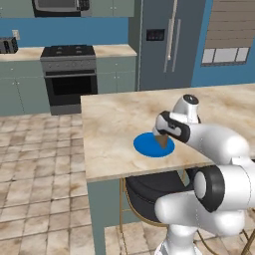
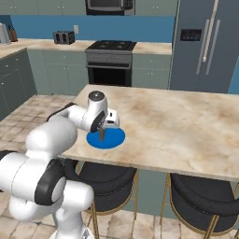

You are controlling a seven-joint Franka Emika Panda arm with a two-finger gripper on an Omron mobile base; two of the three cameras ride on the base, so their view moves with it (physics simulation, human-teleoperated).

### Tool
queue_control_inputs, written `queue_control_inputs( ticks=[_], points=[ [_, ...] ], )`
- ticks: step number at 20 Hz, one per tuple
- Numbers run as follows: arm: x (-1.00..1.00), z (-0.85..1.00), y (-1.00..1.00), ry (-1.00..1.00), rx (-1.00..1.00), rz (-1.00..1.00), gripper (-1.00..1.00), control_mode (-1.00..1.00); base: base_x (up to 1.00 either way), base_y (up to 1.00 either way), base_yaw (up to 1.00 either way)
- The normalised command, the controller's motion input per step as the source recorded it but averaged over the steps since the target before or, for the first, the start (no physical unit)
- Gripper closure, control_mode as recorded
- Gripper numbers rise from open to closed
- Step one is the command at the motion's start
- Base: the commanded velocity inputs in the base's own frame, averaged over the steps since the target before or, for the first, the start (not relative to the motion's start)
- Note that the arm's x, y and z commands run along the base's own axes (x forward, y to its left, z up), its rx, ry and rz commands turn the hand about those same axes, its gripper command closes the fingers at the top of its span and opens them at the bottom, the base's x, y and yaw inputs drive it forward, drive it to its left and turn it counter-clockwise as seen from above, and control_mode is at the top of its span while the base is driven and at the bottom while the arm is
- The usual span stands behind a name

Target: Start the toaster. Once the lever pops up, take the bread to the plate on the dining counter.

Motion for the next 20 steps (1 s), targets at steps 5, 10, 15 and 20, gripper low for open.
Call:
queue_control_inputs(
  ticks=[5, 10, 15, 20],
  points=[
    [0.32, -0.28, 0.0, 0.11, 0.0, 0.0, 1.0, -1.0, 0.0, 0.0, 0.0],
    [0.19, -0.03, 0.0, 0.08, 0.0, 0.0, 1.0, -1.0, 0.0, 0.0, 0.0],
    [0.25, -0.01, 0.0, 0.0, 0.0, 0.0, 1.0, -1.0, 0.0, 0.0, 0.0],
    [0.23, -0.1, 0.0, 0.0, 0.0, 0.0, 1.0, -1.0, 0.0, 0.0, 0.0]
  ],
)
